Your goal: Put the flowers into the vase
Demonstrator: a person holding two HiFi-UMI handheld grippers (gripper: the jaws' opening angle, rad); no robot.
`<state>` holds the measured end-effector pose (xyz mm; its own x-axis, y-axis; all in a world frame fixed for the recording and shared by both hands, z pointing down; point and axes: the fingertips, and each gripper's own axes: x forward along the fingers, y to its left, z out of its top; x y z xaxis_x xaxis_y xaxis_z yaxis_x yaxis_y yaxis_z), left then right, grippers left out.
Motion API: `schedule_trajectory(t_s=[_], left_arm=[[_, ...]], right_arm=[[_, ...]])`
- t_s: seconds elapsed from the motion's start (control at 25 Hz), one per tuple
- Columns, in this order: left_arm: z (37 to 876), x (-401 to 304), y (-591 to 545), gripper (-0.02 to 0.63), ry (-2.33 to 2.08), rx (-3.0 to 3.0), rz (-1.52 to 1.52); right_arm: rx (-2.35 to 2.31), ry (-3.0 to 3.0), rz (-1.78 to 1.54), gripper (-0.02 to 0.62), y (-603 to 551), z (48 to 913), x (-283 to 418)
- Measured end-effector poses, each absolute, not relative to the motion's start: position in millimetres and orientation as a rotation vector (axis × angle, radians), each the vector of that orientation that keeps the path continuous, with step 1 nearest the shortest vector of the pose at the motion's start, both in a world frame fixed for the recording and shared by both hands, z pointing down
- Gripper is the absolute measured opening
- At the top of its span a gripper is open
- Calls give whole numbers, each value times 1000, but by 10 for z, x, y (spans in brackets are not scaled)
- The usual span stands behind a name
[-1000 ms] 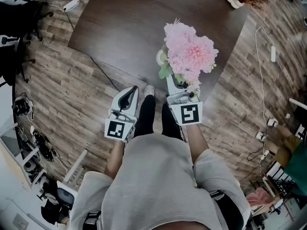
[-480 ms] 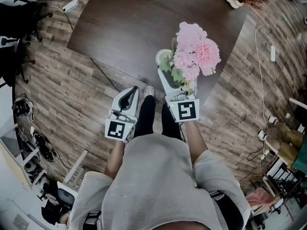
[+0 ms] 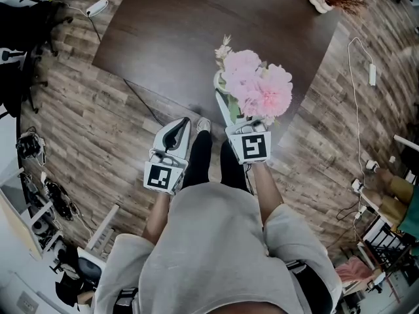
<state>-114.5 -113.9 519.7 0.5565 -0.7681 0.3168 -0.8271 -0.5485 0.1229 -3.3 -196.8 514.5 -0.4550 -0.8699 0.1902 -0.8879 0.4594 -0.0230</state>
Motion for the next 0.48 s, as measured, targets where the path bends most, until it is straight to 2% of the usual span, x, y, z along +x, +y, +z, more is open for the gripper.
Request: schedule_trajectory(t_s=[0.48], left_arm=[[5195,-1174,-1169,11,-1332,2533,327]], right_arm=[[1546,-2531,205,276,-1990,5247,-50]])
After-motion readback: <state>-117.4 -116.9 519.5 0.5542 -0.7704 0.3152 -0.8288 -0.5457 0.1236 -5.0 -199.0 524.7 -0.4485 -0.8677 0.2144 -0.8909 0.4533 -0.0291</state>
